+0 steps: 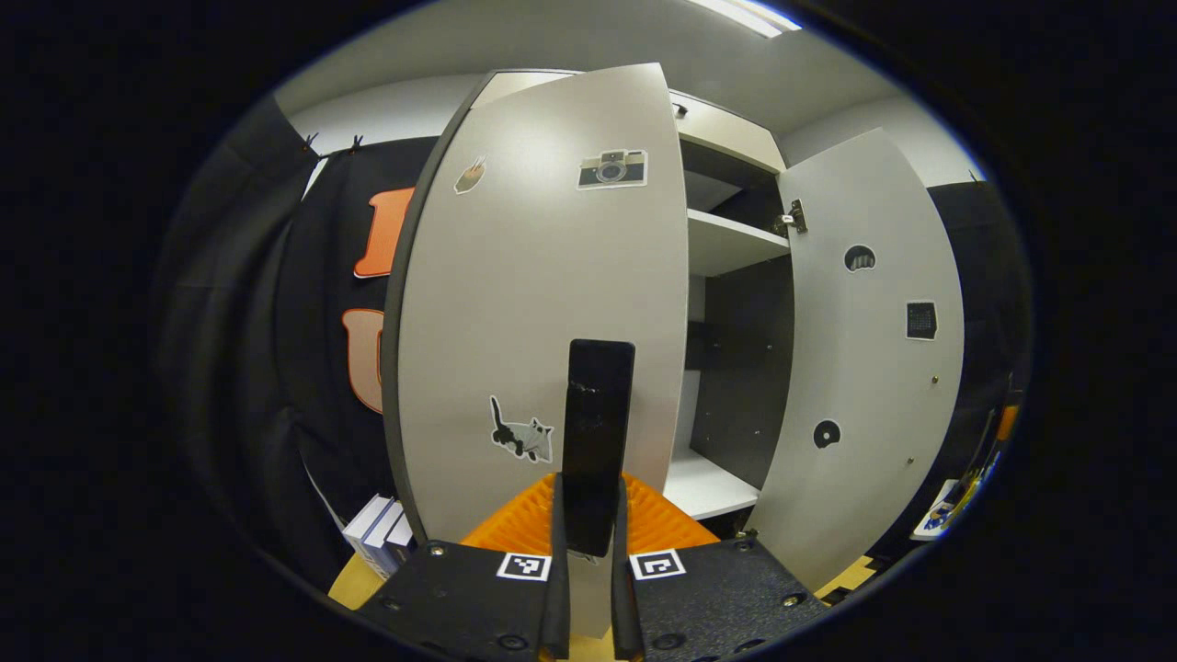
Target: Open the right door of the double-door shoe cabinet with the right hand, and open the left door with the left hand.
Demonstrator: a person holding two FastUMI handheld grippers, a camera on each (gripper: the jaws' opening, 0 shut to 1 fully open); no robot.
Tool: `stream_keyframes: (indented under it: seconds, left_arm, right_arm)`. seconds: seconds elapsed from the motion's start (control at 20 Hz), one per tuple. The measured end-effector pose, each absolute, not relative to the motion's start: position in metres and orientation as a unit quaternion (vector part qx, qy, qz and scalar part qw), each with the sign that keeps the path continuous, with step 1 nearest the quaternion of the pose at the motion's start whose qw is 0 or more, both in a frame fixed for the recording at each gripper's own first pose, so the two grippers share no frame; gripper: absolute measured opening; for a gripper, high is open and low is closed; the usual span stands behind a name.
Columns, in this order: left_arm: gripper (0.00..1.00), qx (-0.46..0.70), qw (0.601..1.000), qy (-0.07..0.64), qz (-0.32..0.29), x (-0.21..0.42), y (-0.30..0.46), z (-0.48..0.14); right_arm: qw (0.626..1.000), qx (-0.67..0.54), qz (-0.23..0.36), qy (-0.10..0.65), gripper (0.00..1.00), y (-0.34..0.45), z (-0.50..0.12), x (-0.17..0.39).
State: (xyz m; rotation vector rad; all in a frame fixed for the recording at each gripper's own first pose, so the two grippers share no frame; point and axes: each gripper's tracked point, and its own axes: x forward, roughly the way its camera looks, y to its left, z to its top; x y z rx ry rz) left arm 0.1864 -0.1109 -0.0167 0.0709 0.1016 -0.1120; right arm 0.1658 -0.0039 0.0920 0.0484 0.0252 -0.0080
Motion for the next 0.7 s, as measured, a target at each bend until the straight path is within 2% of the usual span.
stream_keyframes:
  seconds: [0.1, 0.15, 0.35, 0.45, 0.7]
  left_arm:
    - [0.18, 0.040, 0.996, 0.050, -0.062, 0.177, -0.104, -0.015]
    - [0.18, 0.041, 0.996, 0.049, -0.065, 0.174, -0.101, -0.014]
    - [0.15, 0.053, 0.996, 0.040, -0.067, 0.159, -0.087, -0.008]
    - [0.10, 0.070, 0.995, 0.034, -0.066, 0.151, -0.078, -0.003]
    - [0.07, 0.038, 0.996, 0.041, -0.072, 0.148, -0.069, -0.002]
  right_arm:
    - [1.000, 0.026, -0.008, 0.012, 0.89, -0.001, 0.092, 0.162]
    - [1.000, 0.025, -0.011, 0.009, 0.99, 0.000, 0.092, 0.161]
    - [1.000, 0.015, -0.022, 0.003, 0.99, 0.000, 0.091, 0.157]
    - [1.000, 0.007, -0.023, 0.001, 0.99, 0.001, 0.090, 0.155]
    - [1.000, 0.016, -0.019, 0.009, 0.99, 0.010, 0.088, 0.149]
